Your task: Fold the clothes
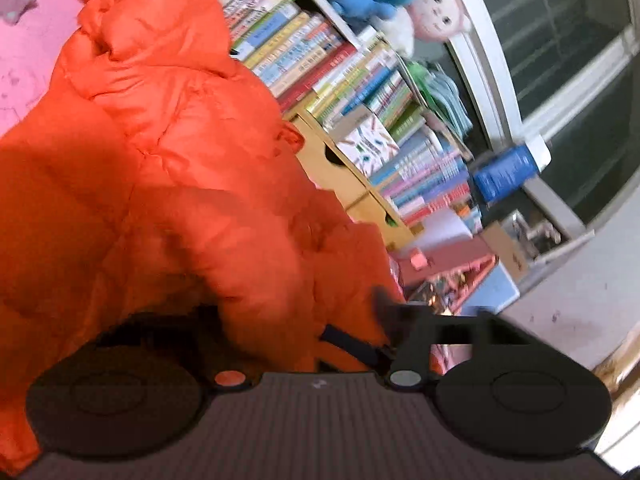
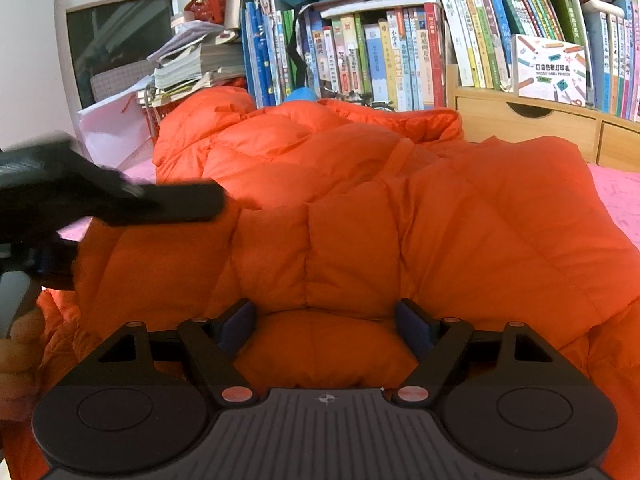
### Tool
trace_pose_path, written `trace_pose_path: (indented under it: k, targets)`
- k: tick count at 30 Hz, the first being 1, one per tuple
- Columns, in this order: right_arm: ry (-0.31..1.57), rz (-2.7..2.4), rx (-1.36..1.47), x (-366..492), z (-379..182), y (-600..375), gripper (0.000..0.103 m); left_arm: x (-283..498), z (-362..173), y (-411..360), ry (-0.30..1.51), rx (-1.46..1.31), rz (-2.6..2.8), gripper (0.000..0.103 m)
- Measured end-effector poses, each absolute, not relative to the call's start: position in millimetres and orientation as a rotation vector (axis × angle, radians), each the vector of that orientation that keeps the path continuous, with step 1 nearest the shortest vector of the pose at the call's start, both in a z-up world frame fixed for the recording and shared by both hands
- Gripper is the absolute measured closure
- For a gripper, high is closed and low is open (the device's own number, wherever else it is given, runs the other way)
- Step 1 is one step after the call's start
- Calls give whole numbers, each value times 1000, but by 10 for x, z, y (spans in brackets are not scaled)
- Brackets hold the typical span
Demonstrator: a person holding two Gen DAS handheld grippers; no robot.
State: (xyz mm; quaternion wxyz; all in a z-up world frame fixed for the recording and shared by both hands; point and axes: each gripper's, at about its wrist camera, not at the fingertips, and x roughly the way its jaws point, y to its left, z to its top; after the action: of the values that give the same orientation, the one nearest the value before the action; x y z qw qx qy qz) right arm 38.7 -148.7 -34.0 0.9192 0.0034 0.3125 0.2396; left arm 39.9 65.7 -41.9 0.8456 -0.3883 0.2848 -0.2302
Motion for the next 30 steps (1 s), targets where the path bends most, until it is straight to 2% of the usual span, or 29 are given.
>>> trace_pose_path:
  k: [6, 11, 25, 28, 30]
  targets:
    - [653, 465, 83, 449, -351, -1586, 27, 303, -370, 1065, 567, -887, -352, 100]
    - [651, 445, 93, 463, -352, -1604, 29, 141, -327, 1501, 540, -932, -245, 100]
    - [658, 418, 77, 473, -367, -1584, 27, -264, -135, 1876, 513, -810, -155, 99]
    - [656, 417, 71, 467, -370, -1577, 27, -305, -190, 1798, 522, -835, -260, 85]
    - [656, 418, 70, 467, -370, -1579, 27, -297, -210, 1711, 535, -821, -313, 69]
